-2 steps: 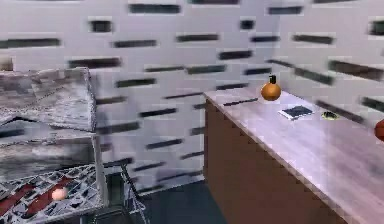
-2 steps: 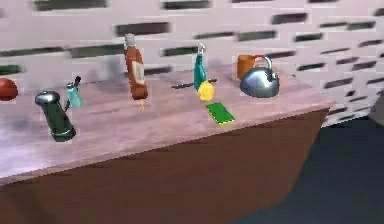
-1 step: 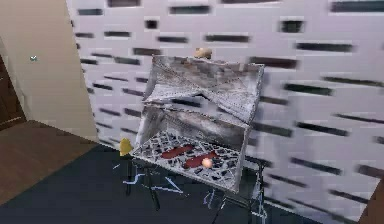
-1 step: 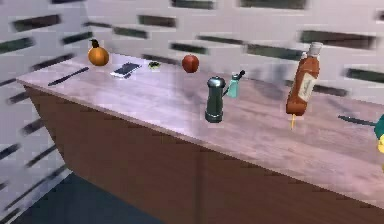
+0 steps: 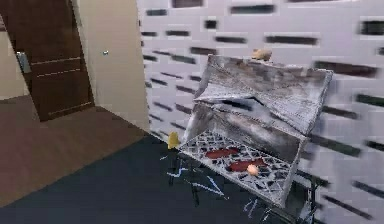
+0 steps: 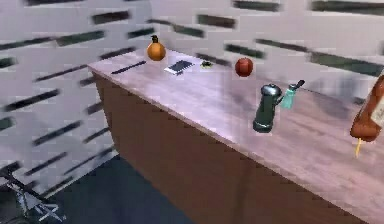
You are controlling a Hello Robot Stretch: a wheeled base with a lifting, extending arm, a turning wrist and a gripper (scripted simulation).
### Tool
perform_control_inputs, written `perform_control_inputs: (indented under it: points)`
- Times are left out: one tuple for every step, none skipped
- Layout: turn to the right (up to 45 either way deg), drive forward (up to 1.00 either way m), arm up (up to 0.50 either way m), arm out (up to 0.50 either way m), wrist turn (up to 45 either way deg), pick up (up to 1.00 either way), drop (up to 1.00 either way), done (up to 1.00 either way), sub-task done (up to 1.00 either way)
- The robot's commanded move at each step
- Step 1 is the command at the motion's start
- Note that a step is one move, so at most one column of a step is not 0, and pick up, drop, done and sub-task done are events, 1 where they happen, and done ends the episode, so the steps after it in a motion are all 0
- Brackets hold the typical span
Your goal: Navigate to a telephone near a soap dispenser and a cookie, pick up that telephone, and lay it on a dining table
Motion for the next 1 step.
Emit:
perform_control_inputs:
  points:
    - [45.0, 0.0, 0.0, 0.0, 0.0, 0.0, 0.0, 0.0, 0.0]
